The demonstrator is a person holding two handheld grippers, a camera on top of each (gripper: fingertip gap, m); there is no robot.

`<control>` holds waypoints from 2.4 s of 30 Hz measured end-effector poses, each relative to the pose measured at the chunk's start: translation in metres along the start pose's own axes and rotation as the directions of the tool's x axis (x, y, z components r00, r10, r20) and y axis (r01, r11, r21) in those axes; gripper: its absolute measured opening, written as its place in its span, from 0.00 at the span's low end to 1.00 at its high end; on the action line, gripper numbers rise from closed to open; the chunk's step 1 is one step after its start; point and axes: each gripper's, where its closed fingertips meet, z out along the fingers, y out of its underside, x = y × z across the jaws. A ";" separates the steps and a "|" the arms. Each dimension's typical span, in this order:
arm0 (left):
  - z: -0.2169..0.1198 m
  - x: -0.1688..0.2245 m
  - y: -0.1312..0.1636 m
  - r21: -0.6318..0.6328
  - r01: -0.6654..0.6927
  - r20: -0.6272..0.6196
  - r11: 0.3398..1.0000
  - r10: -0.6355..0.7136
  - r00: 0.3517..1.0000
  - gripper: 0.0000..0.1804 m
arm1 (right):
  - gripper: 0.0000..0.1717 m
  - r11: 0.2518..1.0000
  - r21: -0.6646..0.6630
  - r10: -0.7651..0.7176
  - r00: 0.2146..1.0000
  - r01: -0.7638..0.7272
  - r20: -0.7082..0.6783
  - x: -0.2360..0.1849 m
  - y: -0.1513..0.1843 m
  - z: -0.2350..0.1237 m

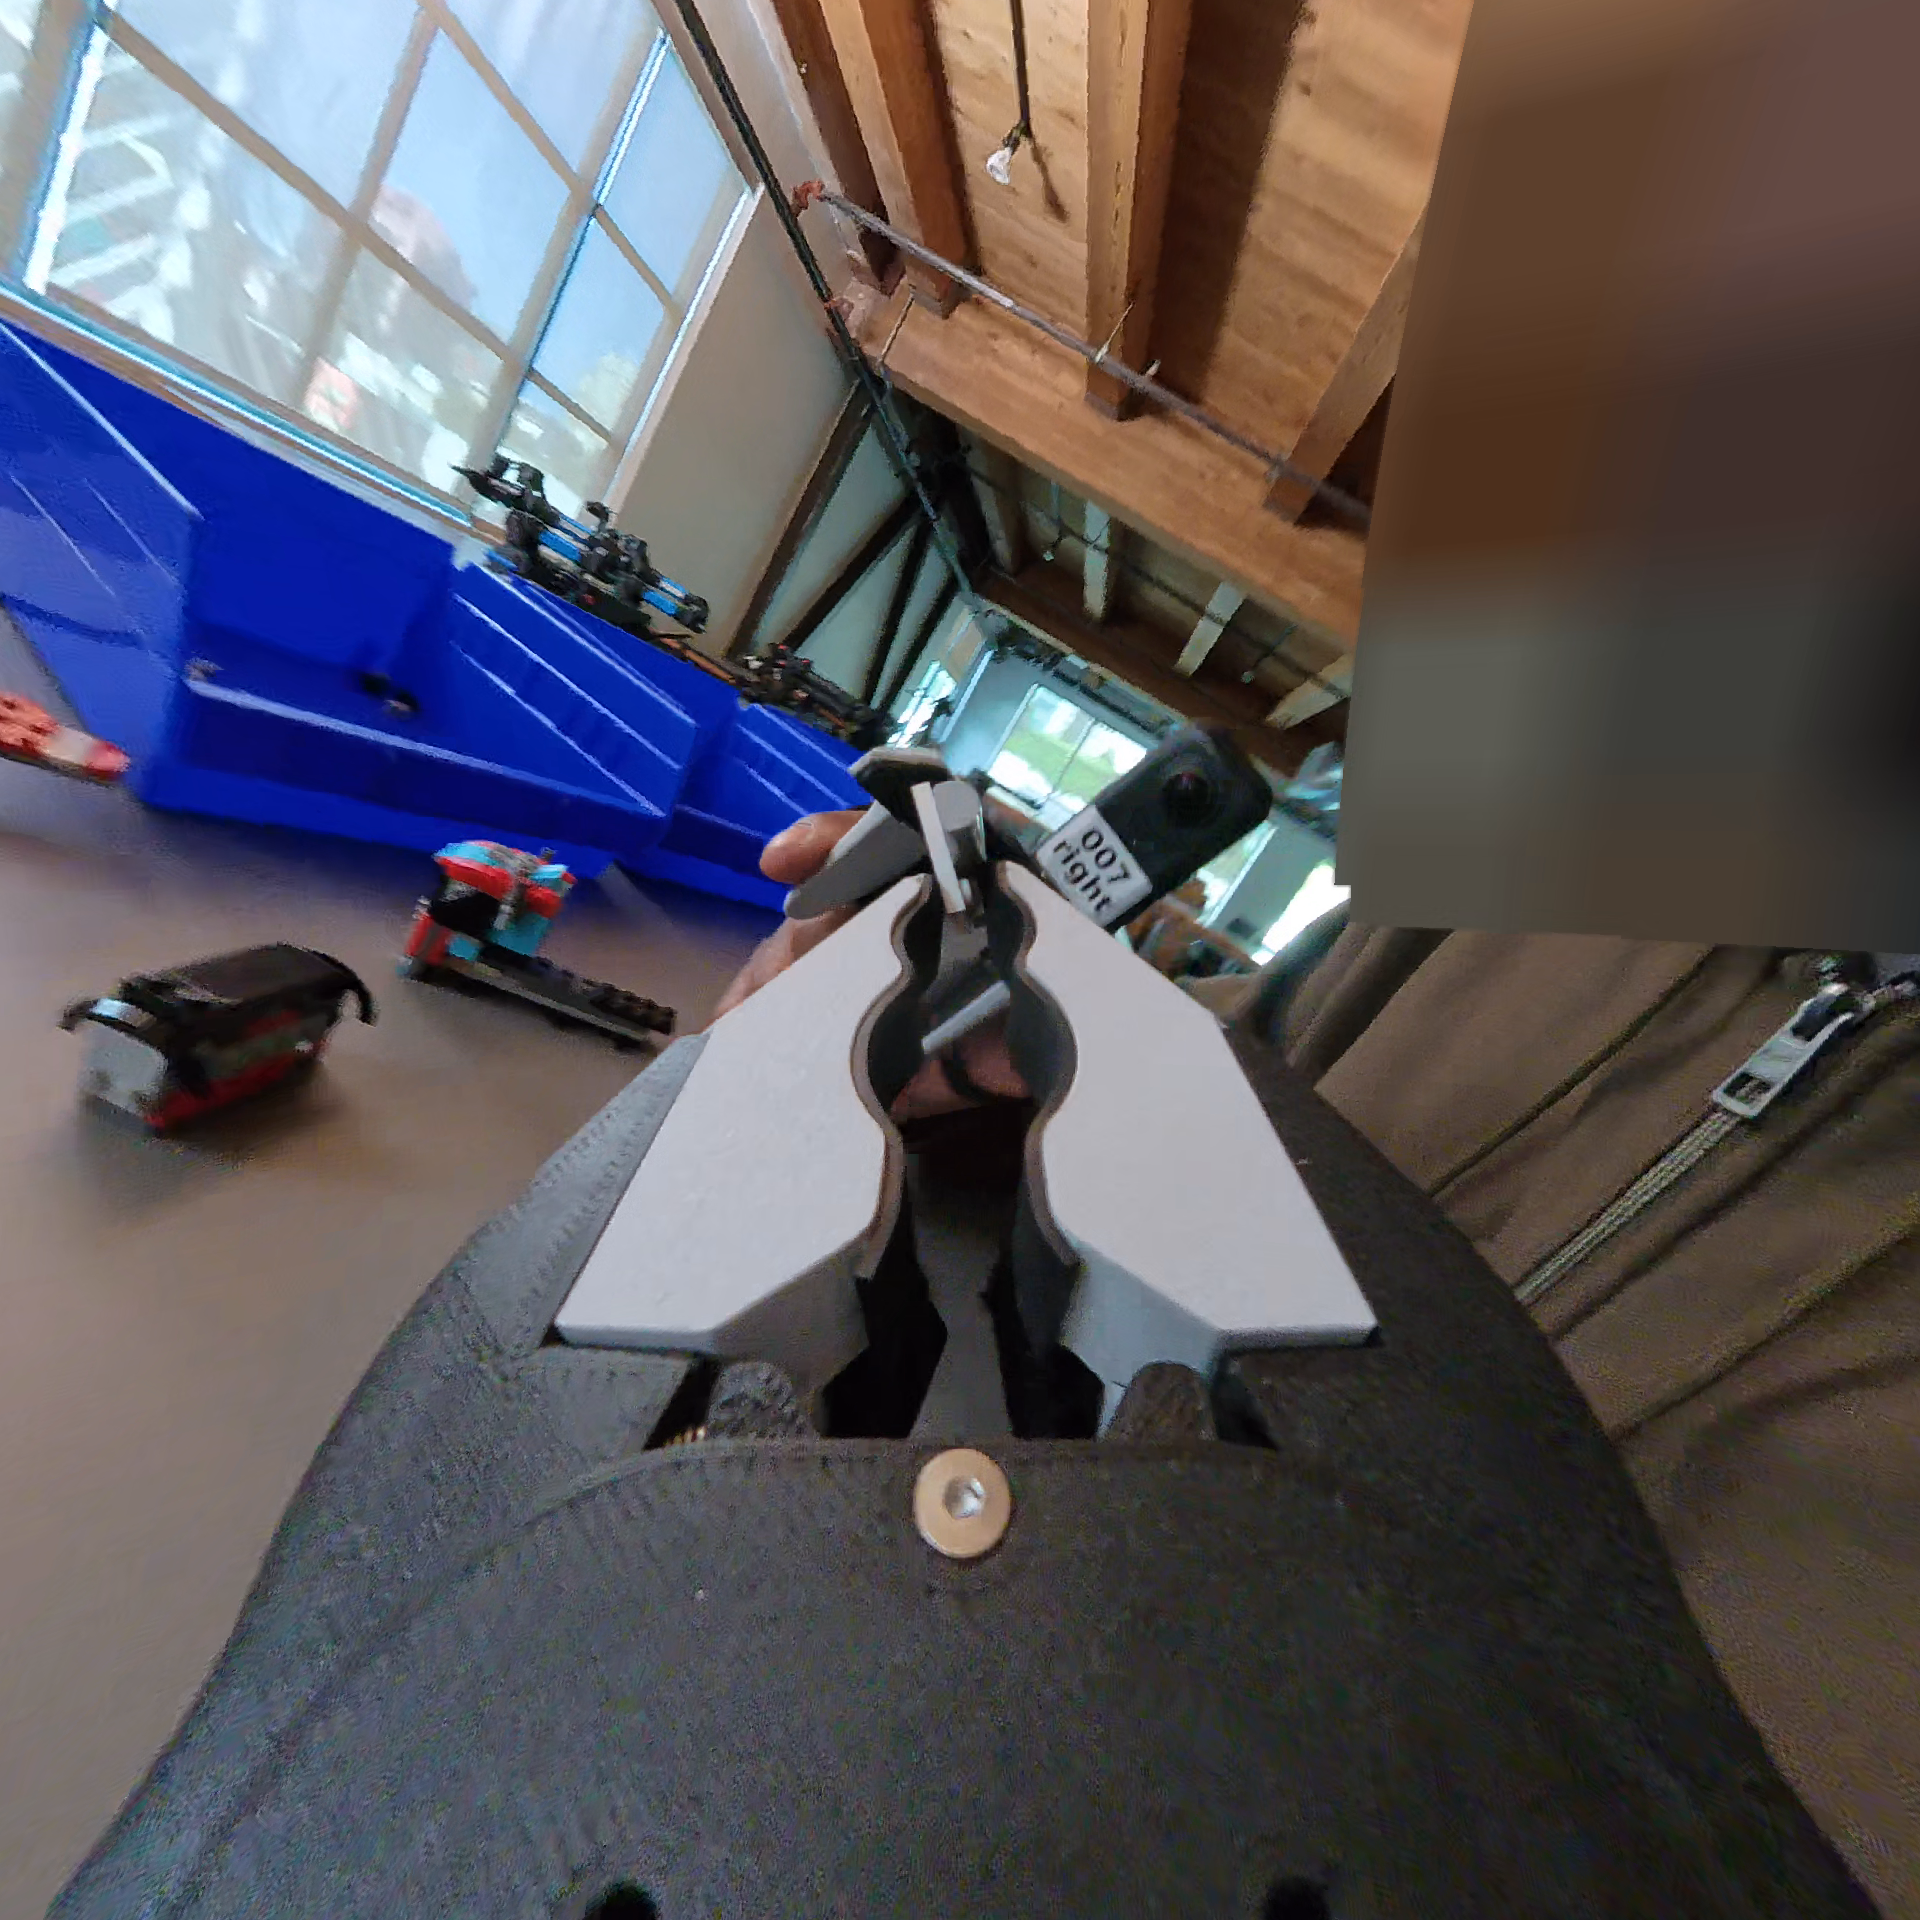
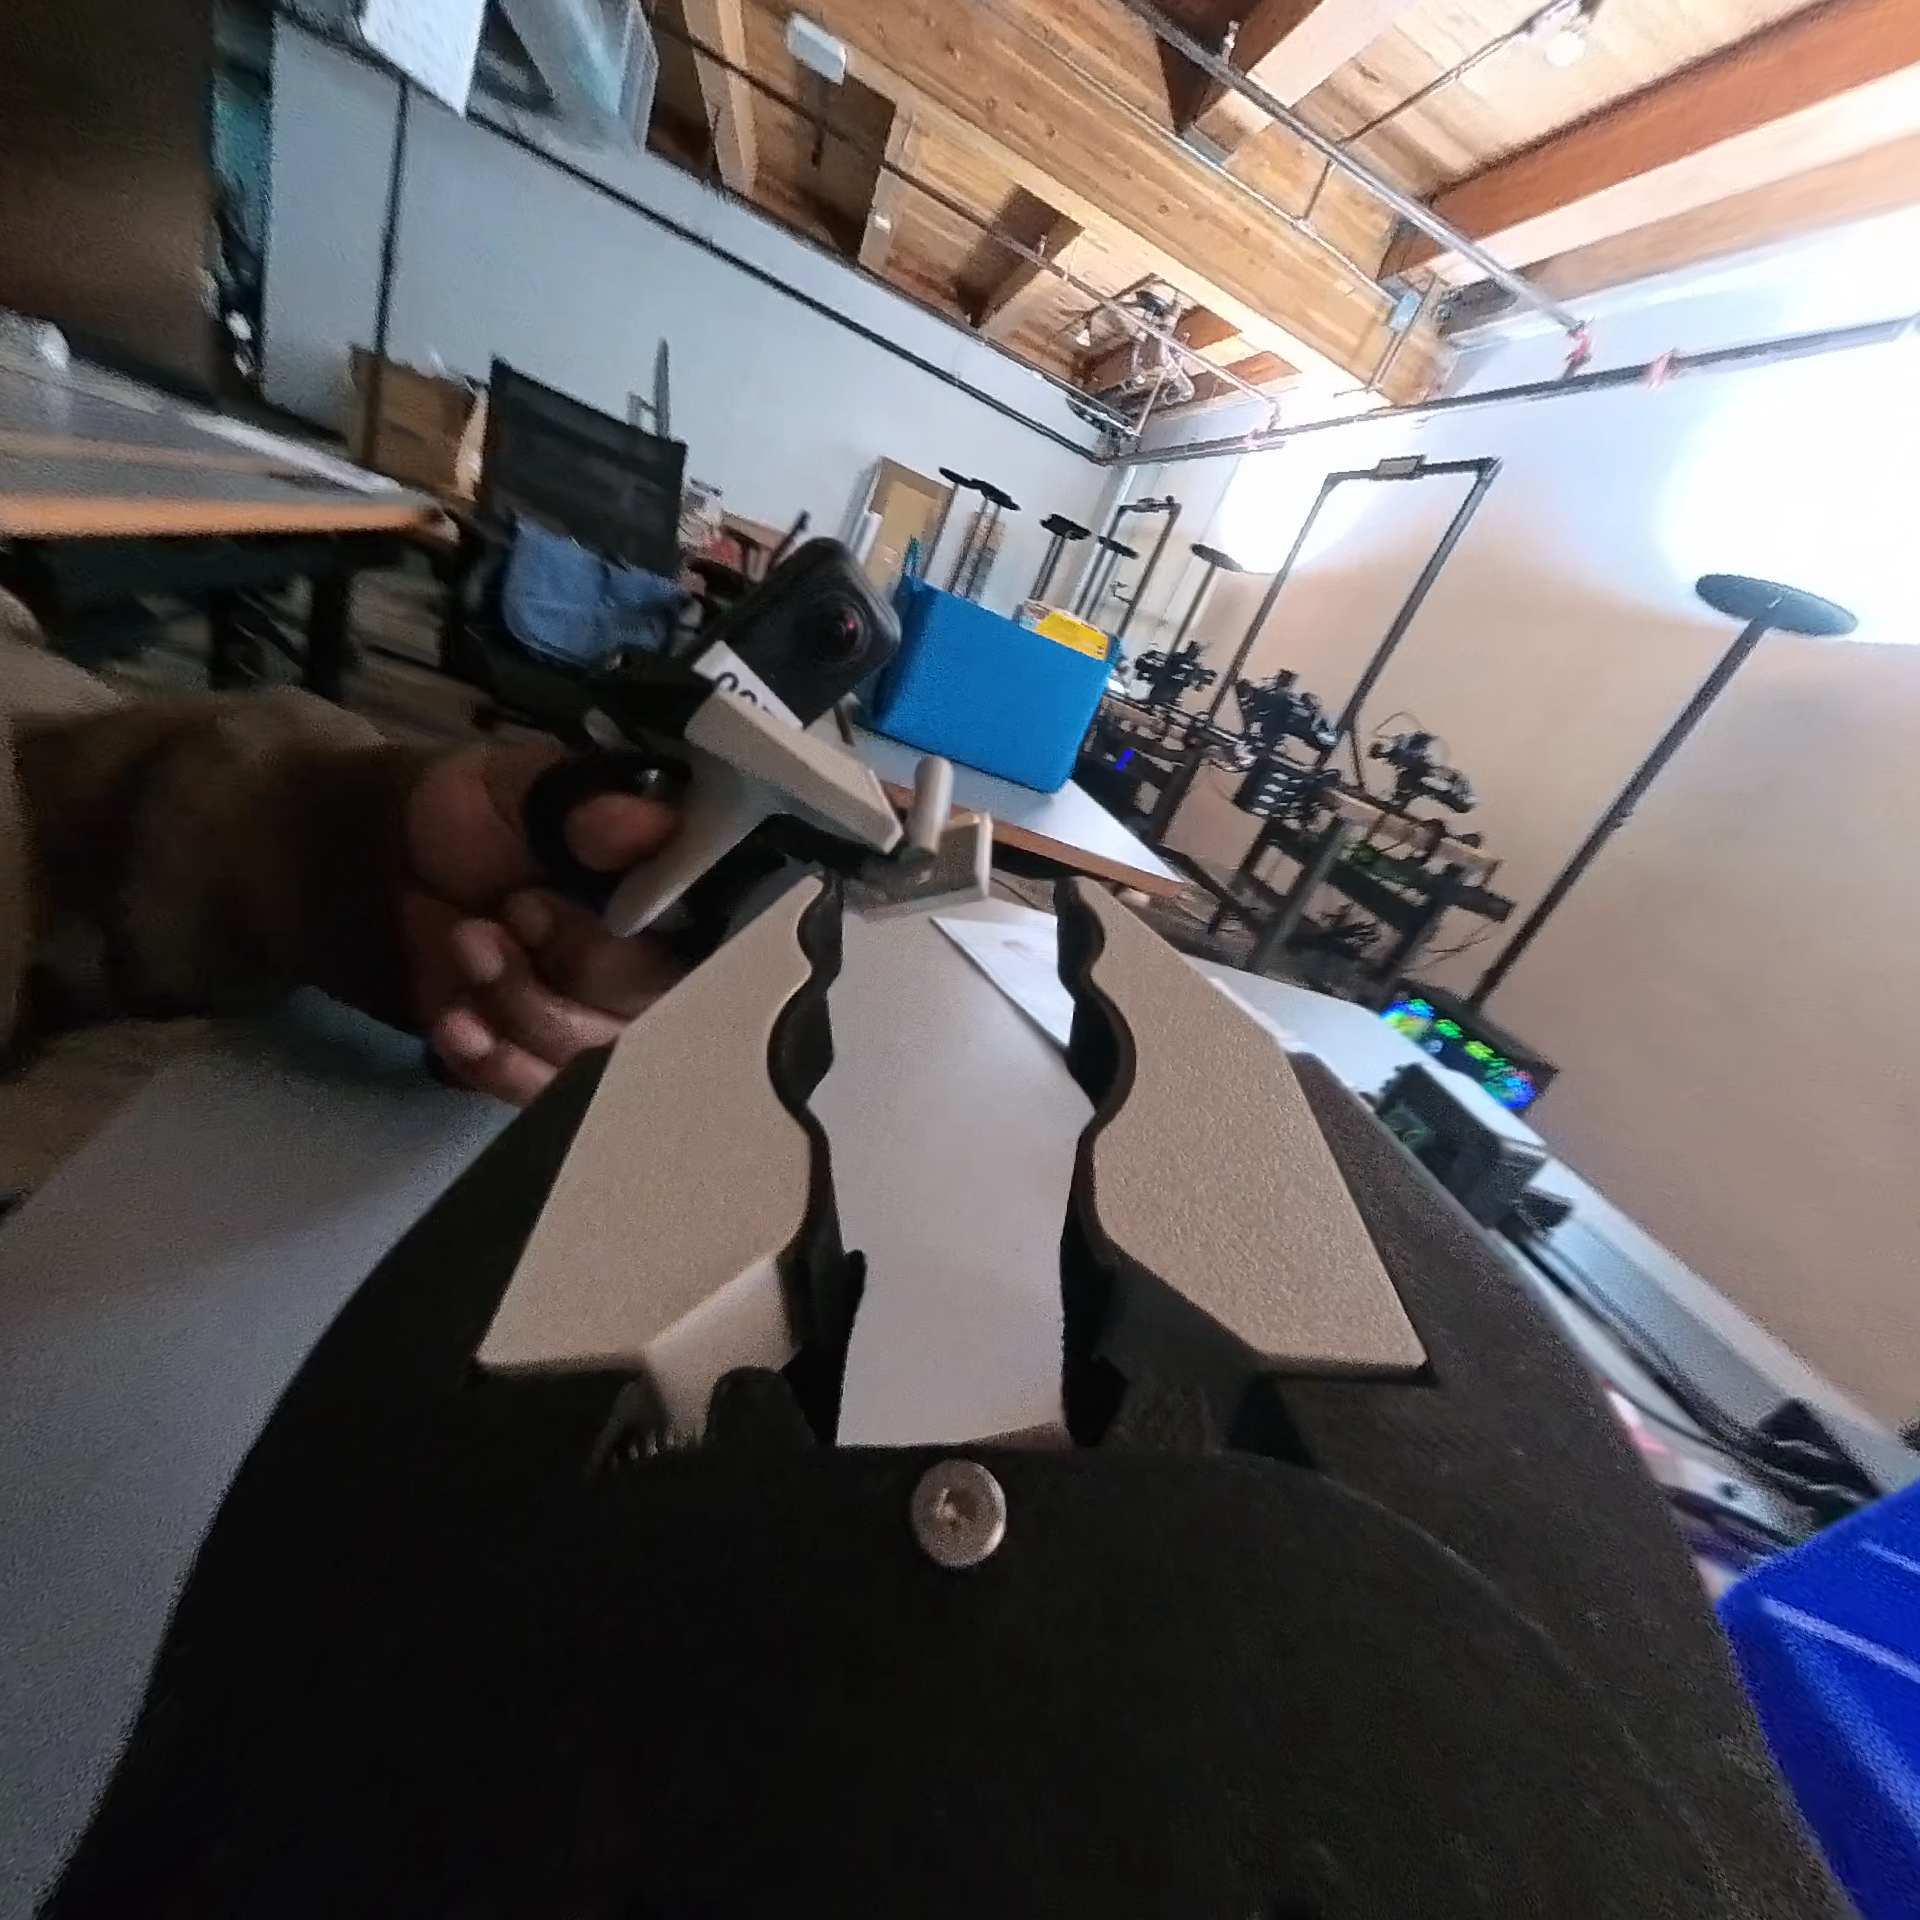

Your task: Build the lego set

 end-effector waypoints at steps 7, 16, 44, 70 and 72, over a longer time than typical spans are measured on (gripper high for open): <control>-0.011 -0.001 0.003 -0.094 -0.266 0.052 0.959 0.272 0.961 0.05 | 0.21 0.963 0.005 0.266 0.956 -0.269 0.126 -0.003 -0.001 -0.001; -0.012 0.006 0.014 -0.169 -0.473 0.022 0.865 0.483 0.875 0.05 | 0.17 0.911 -0.059 0.410 0.877 -0.409 0.250 -0.019 0.003 0.000; -0.012 0.008 0.023 -0.214 -0.489 -0.002 0.846 0.500 0.866 0.05 | 0.07 0.856 -0.104 0.509 0.792 -0.506 0.336 -0.027 0.004 -0.003; -0.014 -0.007 0.006 -0.068 -0.142 0.029 0.988 0.144 0.989 0.05 | 0.05 0.720 -0.099 0.688 0.689 -0.686 0.228 -0.006 0.011 0.005; -0.015 -0.011 0.006 -0.062 -0.102 0.037 0.993 0.104 0.994 0.05 | 0.05 0.706 -0.111 0.705 0.679 -0.699 0.206 -0.004 0.015 0.007</control>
